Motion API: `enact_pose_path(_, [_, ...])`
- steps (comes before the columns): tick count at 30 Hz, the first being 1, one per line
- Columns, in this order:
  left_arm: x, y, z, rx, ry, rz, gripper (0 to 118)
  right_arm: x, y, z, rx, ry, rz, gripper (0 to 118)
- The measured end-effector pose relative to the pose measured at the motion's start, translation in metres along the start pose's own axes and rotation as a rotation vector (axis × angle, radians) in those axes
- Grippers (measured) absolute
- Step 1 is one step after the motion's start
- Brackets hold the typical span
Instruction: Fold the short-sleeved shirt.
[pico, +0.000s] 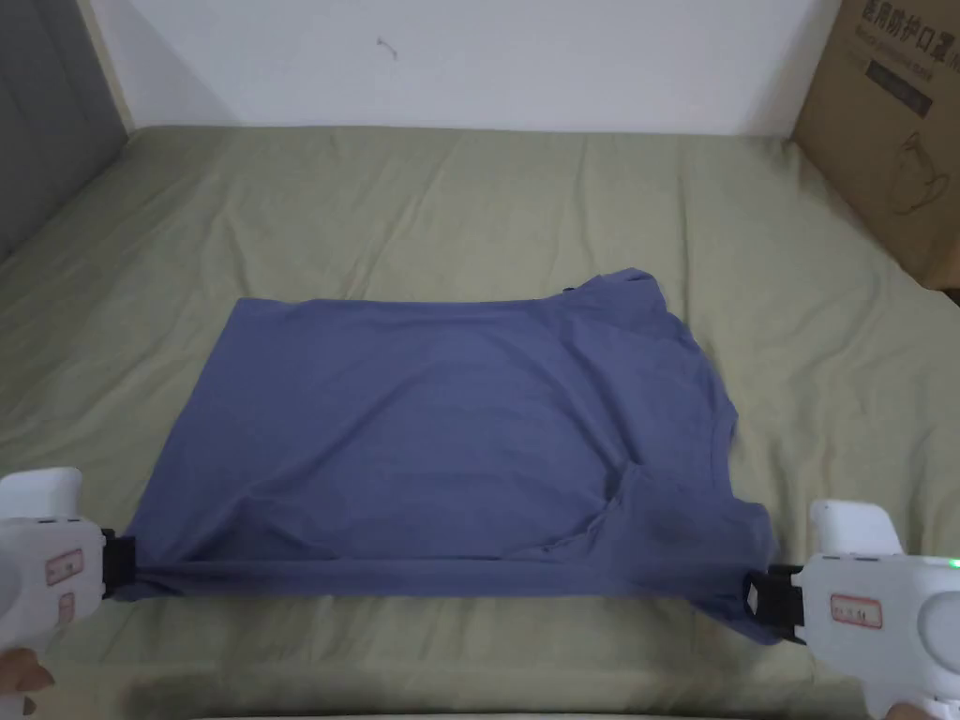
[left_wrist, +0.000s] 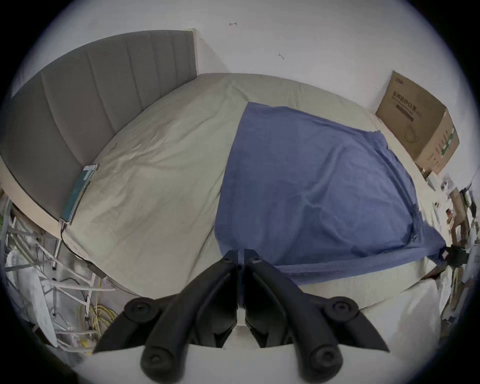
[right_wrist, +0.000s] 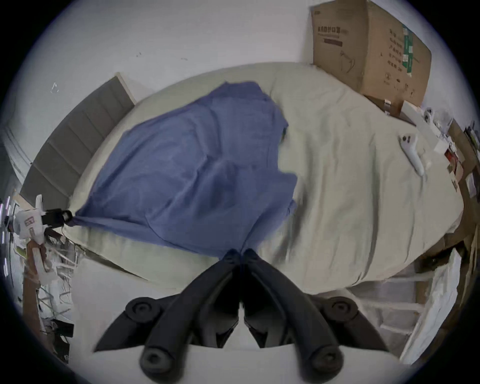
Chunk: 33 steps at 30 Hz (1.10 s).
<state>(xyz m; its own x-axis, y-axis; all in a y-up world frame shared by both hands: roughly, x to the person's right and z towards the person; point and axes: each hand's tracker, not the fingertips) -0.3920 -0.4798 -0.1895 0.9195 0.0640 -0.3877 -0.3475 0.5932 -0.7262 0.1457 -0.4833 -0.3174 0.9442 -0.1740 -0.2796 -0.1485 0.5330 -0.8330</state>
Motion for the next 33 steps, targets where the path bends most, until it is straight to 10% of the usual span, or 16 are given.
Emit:
enact_pose_path(13, [0.025, 0.130, -0.065, 0.020, 0.072, -0.045, 4, -0.006, 0.163, -0.061, 0.056, -0.055, 0.065, 0])
enact_pose_path(18, [0.033, 0.141, -0.109, -0.009, 0.163, -0.030, 55, 0.001, 0.182, -0.117, -0.039, -0.099, 0.016, 4])
enact_pose_path(19, [0.030, 0.139, -0.111, -0.015, 0.159, -0.028, 86, 0.004, 0.182, -0.124, -0.048, -0.113, 0.032, 23])
enact_pose_path(21, [0.026, 0.134, -0.109, -0.006, 0.157, -0.022, 100, 0.008, 0.178, -0.125, -0.052, -0.130, 0.041, 49])
enact_pose_path(25, [0.020, 0.121, -0.090, 0.003, 0.153, -0.056, 92, 0.021, 0.168, -0.101, -0.012, -0.070, -0.012, 44])
enact_pose_path(27, [0.019, 0.109, -0.074, 0.025, 0.149, -0.071, 53, 0.025, 0.160, -0.084, 0.024, -0.055, -0.019, 8])
enact_pose_path(28, [0.019, 0.101, -0.065, 0.042, 0.145, -0.079, 13, 0.026, 0.152, -0.075, 0.040, -0.063, -0.018, 0])
enact_pose_path(29, [0.018, 0.094, -0.061, 0.052, 0.143, -0.081, 0, 0.026, 0.145, -0.067, 0.058, -0.065, -0.025, 0])
enact_pose_path(33, [0.018, 0.065, -0.045, 0.046, 0.068, -0.066, 0, 0.028, 0.117, -0.051, 0.042, -0.026, -0.029, 0])
